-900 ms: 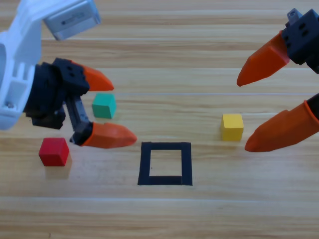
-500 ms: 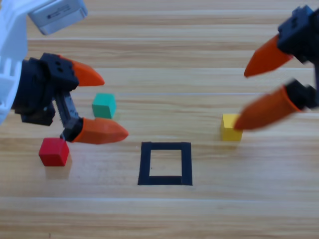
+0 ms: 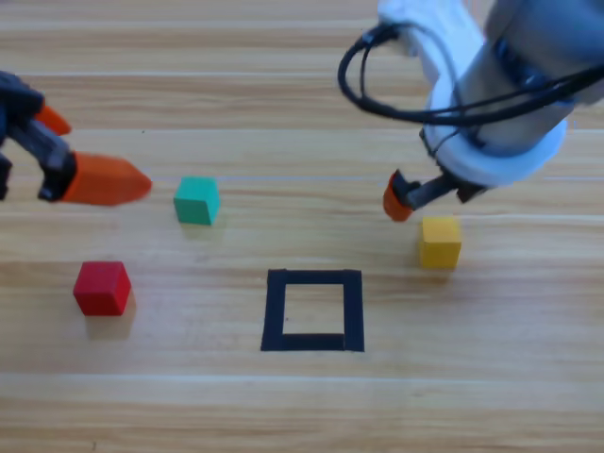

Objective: Stack the blocks in the rectangular block: red at the bottom, yellow in the middle, green on top

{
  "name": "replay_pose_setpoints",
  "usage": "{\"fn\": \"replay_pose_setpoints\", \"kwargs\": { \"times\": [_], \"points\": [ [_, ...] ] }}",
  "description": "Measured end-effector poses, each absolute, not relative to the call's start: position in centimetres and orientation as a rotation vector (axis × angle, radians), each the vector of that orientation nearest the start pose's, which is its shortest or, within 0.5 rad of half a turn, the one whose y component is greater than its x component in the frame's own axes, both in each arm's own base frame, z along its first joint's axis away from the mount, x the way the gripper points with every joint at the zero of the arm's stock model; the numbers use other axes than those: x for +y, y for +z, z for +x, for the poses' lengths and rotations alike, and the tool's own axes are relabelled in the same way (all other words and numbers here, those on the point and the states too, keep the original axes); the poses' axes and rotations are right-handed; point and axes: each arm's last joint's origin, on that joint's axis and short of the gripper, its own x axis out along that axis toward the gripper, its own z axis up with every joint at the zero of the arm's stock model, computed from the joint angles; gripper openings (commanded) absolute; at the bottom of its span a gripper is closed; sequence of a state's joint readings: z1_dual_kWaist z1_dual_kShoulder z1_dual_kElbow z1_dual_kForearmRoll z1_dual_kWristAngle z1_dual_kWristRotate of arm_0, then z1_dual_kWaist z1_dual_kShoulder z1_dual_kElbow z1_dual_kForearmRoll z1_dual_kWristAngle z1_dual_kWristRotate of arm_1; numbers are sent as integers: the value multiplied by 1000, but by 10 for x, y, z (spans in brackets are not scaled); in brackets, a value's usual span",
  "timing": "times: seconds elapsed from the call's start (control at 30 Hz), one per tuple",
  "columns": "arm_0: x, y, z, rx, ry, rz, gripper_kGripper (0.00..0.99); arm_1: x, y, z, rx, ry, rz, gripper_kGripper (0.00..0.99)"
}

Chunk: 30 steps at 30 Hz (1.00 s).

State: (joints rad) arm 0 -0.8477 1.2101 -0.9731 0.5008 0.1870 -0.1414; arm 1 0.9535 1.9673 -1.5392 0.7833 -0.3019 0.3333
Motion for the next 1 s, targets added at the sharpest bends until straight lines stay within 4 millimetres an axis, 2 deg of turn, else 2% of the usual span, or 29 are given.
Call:
{"fn": "replay_pose_setpoints", "kwargs": {
  "times": [0.03,0.13,0.27,0.4,0.5,0.53,0.63,0.73,1.0],
  "points": [
    [-133,358,135,725,-540,206,990,319,271,245,1076,371,-419,986],
    [-128,362,150,812,-414,106,990,321,267,247,1090,337,-372,985],
    [-137,353,178,946,-284,50,990,318,267,250,1126,319,-287,983],
    [-157,326,214,1129,-138,36,990,307,261,269,1249,332,-117,983],
    [-170,297,234,1263,-32,52,990,298,244,294,1306,269,-42,983],
    [-175,281,243,1312,-2,75,990,296,232,305,1327,233,-34,983],
    [-181,253,255,1381,80,74,990,293,216,319,1362,180,-21,983],
    [-180,238,260,1414,148,62,990,292,208,322,1383,151,-14,977],
    [-171,235,270,1412,182,30,990,297,200,328,1394,127,2,948]
  ]
}}
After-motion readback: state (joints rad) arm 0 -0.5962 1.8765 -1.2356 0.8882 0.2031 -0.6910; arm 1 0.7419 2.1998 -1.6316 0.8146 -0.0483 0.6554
